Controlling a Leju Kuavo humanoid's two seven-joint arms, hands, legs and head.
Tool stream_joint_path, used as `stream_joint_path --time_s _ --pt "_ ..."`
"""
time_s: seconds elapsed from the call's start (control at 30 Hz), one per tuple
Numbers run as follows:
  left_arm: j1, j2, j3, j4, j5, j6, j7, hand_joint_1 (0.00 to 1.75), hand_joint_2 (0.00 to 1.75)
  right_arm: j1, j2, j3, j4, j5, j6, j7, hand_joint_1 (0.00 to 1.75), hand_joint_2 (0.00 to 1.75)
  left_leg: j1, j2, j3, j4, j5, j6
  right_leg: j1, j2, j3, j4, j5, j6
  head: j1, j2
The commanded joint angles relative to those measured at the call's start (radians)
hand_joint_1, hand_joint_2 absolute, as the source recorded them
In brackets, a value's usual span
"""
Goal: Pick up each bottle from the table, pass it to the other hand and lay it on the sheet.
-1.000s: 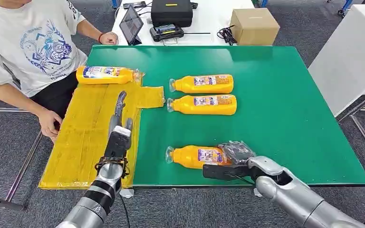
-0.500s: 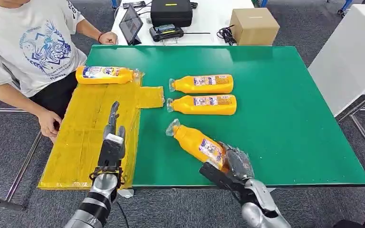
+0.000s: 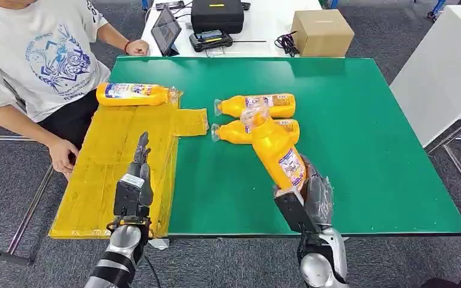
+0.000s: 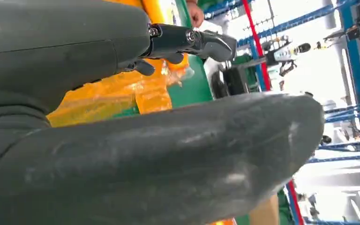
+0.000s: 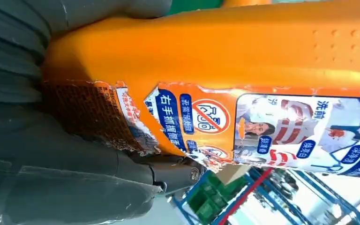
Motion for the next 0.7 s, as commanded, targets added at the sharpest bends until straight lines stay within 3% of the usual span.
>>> stream_joint_path --time_s 0.03,0.7 --pt "0.01 0.009 -0.144 -0.132 0.043 -0.155 0.061 0.0 1.75 -0.04 0.075 -0.034 0.128 -0.069 0.084 -0.084 1.75 1.75 0.001 0.001 0.001 0.0 -0.001 -0.001 0.001 0.0 0.001 -0.001 0.0 -0.002 0.0 0.0" --pt "0.015 0.015 -0.15 -0.147 0.044 -0.159 0.066 0.0 1.75 -0.045 0.079 -0.034 0.143 -0.07 0.085 -0.091 1.75 1.75 0.001 0.002 0.003 -0.001 -0.001 -0.002 0.001 0.002 0.003 -0.001 0.0 -0.002 0.0 0.0"
